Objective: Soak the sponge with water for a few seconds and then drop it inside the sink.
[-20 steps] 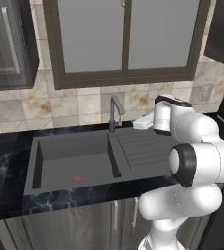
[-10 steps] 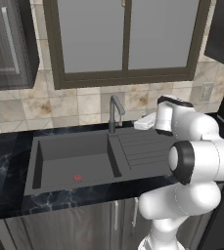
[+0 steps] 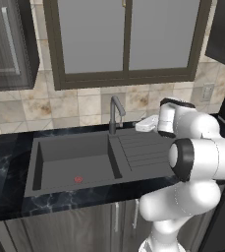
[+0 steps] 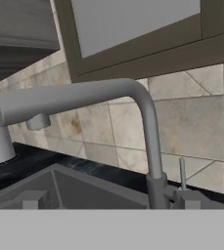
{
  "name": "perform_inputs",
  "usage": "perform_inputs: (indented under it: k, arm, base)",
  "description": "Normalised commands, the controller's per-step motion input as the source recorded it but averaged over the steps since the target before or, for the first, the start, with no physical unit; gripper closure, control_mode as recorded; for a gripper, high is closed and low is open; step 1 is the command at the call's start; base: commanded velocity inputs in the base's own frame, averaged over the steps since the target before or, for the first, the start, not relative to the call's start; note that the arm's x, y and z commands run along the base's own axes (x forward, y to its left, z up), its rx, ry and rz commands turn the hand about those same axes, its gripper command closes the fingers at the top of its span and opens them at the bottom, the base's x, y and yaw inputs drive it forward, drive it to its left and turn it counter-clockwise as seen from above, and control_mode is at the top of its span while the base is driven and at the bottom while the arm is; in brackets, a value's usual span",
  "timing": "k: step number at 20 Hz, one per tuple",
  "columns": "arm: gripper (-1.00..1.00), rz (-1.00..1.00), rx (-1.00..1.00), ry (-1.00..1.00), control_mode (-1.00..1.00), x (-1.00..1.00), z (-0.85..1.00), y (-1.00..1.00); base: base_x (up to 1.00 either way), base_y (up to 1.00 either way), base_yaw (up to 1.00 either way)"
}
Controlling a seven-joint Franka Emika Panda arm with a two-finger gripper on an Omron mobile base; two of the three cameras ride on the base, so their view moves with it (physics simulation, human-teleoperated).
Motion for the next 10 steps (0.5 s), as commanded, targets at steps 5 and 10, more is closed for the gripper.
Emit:
perform_inputs:
  k: [5,10]
  arm:
    - [-1.0,0.04,0.0,0.0,-1.0,0.01,-0.04,0.0]
    - [-1.0,0.01,0.0,-0.03,-1.0,0.05,0.0,0.0]
  base:
    - [0.0,0.0,0.0]
    - [0.0,0.0,0.0]
